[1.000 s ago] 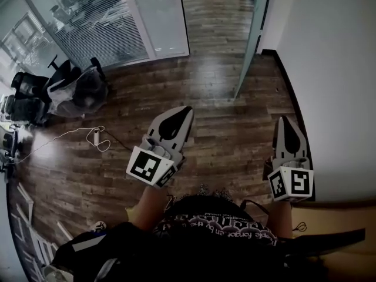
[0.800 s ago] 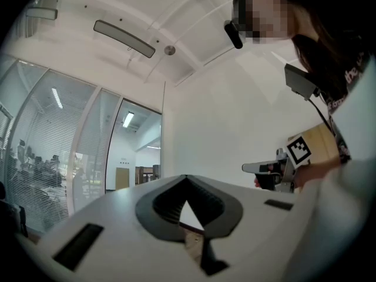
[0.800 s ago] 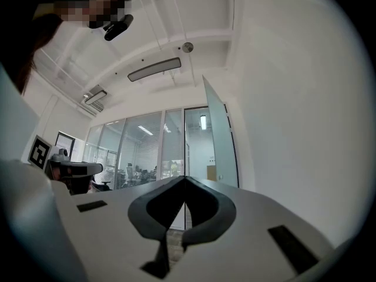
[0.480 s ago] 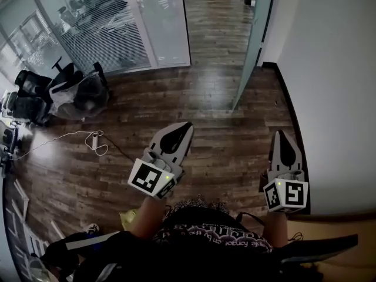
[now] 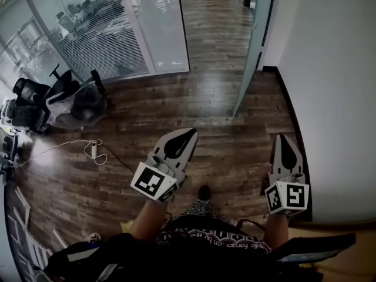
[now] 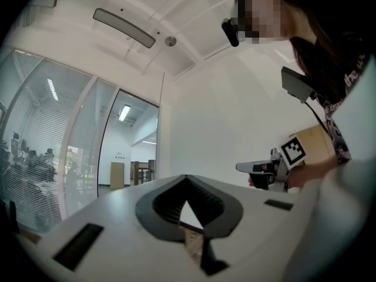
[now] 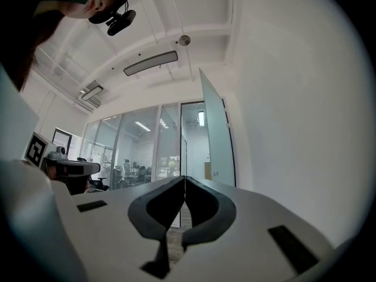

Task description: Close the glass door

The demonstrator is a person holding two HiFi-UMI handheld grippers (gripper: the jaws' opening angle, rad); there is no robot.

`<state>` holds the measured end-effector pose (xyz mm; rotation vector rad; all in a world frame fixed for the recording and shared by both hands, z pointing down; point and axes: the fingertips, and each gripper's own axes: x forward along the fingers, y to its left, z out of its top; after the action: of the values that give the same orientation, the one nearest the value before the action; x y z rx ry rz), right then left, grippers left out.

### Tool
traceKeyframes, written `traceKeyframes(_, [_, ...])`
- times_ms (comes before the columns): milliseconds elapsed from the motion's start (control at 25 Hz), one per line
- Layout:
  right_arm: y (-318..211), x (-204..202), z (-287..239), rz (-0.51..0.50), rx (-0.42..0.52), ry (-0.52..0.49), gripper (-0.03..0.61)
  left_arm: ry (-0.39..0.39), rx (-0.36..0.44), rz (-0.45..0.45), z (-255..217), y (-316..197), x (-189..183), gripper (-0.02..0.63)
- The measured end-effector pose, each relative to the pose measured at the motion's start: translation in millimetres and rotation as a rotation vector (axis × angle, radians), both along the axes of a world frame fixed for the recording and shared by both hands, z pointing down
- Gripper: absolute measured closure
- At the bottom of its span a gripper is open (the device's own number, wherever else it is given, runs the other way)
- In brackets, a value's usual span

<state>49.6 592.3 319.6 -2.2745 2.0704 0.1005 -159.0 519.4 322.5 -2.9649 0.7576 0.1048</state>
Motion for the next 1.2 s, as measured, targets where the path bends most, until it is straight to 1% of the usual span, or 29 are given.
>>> traceKeyframes(80, [-18.1, 8.6, 0.4, 0.018, 0.001, 0.003, 0.574, 0.001, 0.004, 0.013, 5.0, -23.6, 8.0, 0.611])
traceKeyframes(160, [-39.0, 15.8, -1.5, 0.033, 0.0, 0.007, 0.574, -0.017, -0.01, 0.03, 7.1, -46.6, 18.2, 0.611])
traceKeyframes(320, [-82.7, 22.9, -6.7, 0.049, 0.001, 0.018, 0.574, -0.03, 0.012, 0.066, -0.2, -91.5, 37.7, 0.612])
traceKeyframes(480, [-118.0, 28.9, -6.7, 0.06, -0.002, 0.014, 0.574, -0.034, 0.023, 0.078, -4.1, -127.0, 48.3, 0.612])
traceKeyframes(680, [-144.1, 40.8, -10.2, 0.093, 0.001, 0.002, 0.574, -0.041, 0.002, 0.07, -3.4, -161.8, 49.3, 0.611])
traceKeyframes(880, [-169.0, 55.6, -8.8, 0.107, -0.004, 0.001, 0.574, -0.037, 0.003, 0.082, -3.0, -187.6, 62.2, 0.611])
traceKeyframes(1120, [-212.3, 88.6, 0.9, 0.092, -0.018, -0.003, 0.574, -0.017, -0.037, 0.068, 5.7, -228.8, 93.2, 0.611])
traceKeyframes(1200, [-232.8, 104.7, 4.5, 0.076, -0.023, -0.002, 0.574, -0.014, -0.027, 0.054, 8.6, -247.7, 107.7, 0.611])
